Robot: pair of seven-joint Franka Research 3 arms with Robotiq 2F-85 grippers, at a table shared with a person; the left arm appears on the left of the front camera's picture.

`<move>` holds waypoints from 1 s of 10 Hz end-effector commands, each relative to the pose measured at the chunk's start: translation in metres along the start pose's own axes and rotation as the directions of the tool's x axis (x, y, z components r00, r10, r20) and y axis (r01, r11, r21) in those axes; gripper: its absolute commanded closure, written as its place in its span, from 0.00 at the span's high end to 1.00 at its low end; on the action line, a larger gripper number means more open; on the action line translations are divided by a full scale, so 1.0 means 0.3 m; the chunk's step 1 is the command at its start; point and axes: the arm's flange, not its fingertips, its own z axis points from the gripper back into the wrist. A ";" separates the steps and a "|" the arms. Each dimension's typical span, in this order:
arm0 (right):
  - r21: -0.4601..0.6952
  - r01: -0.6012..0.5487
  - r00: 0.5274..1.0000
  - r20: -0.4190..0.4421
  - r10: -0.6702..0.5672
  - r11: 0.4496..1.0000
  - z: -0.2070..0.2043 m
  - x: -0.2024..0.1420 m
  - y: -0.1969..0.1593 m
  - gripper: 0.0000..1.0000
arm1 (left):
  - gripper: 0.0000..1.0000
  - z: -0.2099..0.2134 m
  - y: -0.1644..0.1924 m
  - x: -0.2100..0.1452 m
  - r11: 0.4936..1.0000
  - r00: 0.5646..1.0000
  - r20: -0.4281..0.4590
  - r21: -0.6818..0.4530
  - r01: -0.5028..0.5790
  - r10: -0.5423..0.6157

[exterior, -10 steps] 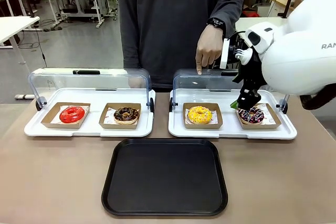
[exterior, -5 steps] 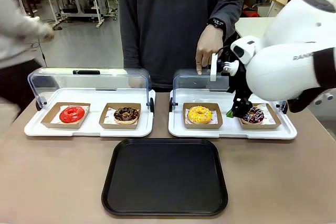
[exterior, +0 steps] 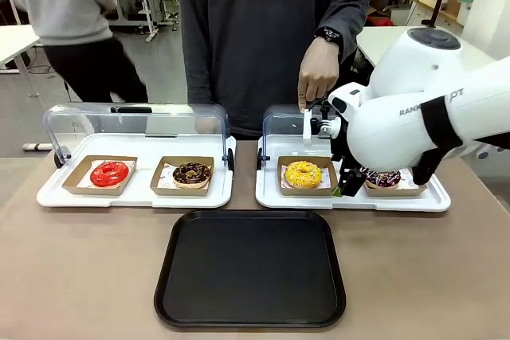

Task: Move the third donut from the left to the tray.
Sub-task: Pick up the Paper togo box containing the Donut indicated by the person and place it on the Handle tray.

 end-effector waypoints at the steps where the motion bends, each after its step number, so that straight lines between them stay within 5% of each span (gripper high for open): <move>1: -0.054 -0.044 0.999 -0.015 0.043 0.998 -0.035 0.015 -0.030 1.00 | 1.00 0.006 0.000 0.005 1.000 1.000 0.006 -0.005 0.007 -0.007; 10: -0.082 -0.056 0.997 -0.050 0.052 0.995 -0.233 0.007 -0.096 1.00 | 1.00 0.006 0.000 0.005 1.000 1.000 0.006 -0.005 0.007 -0.007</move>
